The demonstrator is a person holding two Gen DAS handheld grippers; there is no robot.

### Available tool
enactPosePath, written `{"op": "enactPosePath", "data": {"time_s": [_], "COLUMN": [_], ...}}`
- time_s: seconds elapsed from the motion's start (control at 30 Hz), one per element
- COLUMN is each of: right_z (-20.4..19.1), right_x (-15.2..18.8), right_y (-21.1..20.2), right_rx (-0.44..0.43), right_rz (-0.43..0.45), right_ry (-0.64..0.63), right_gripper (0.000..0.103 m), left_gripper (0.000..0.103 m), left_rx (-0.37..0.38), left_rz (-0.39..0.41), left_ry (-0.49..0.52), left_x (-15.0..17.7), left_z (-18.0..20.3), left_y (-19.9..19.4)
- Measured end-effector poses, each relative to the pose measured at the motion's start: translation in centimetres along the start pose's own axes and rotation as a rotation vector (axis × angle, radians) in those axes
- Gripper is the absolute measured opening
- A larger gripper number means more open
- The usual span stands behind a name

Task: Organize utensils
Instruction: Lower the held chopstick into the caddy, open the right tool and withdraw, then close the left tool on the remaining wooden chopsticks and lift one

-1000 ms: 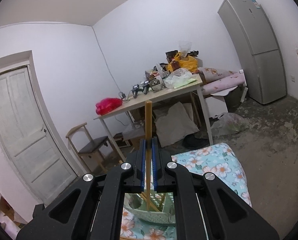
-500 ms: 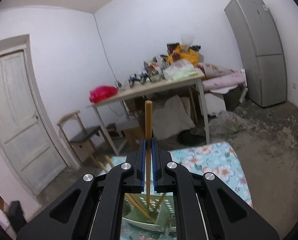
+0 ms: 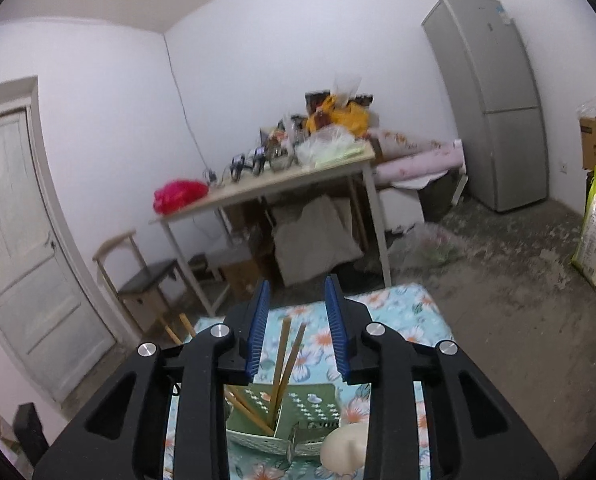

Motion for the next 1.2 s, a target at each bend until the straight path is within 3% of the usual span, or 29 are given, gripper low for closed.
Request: {"op": "enactPosePath", "data": {"time_s": [0.1, 0.2, 0.4, 0.5, 0.6, 0.7, 0.8, 1.0, 1.2], "right_z": [-1.0, -2.9, -6.1, -6.1, -4.7, -2.1, 0.2, 2.1, 3.7], "right_x": [-0.3, 0.9, 8.9, 14.6, 19.6, 24.2, 27.0, 27.8, 28.0], "right_y": [-2.7, -5.0, -5.9, -5.0, -3.1, -1.0, 0.0, -0.2, -0.8], "right_rx": [-0.05, -0.135, -0.259, -0.316, -0.28, -0.161, -0.091, -0.1, -0.094], "right_rz": [0.041, 0.043, -0.135, -0.257, -0.38, -0.514, -0.6, -0.599, -0.584], "right_ry": [-0.012, -0.045, -0.103, -0.015, 0.101, 0.202, 0.31, 0.434, 0.511], "right_gripper": [0.031, 0.039, 0.051, 0.057, 0.057, 0.057, 0.057, 0.057, 0.057], "left_gripper": [0.091, 0.091, 0.091, 0.091, 0.091, 0.091, 0.075, 0.042, 0.025], "left_rx": [-0.001, -0.012, -0.05, -0.05, -0.029, -0.013, -0.014, -0.047, -0.096], "left_rz": [-0.003, -0.002, -0.002, -0.01, -0.023, -0.013, 0.007, -0.006, -0.044], "left_ry": [0.006, 0.017, 0.064, 0.108, 0.179, 0.281, 0.405, 0.656, 0.904], "left_x": [0.1, 0.3, 0.7, 1.2, 2.0, 2.8, 3.8, 6.6, 9.9], "left_z": [-0.2, -0.5, -1.1, -0.7, 0.6, 2.6, 4.9, 8.9, 11.1], "left_y": [0.2, 0.5, 1.1, 1.5, 2.0, 2.5, 2.9, 4.8, 7.8]}}
Point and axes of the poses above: each gripper's, at about its wrist camera, not at the fingertips, and y roughly the way its jaws point, z to its right, x to its underside, the point moved 8 cm from there along y, roughly the way its jaws point, and after that the axes turned 10 degrees about -x, right-handed, at the moved point
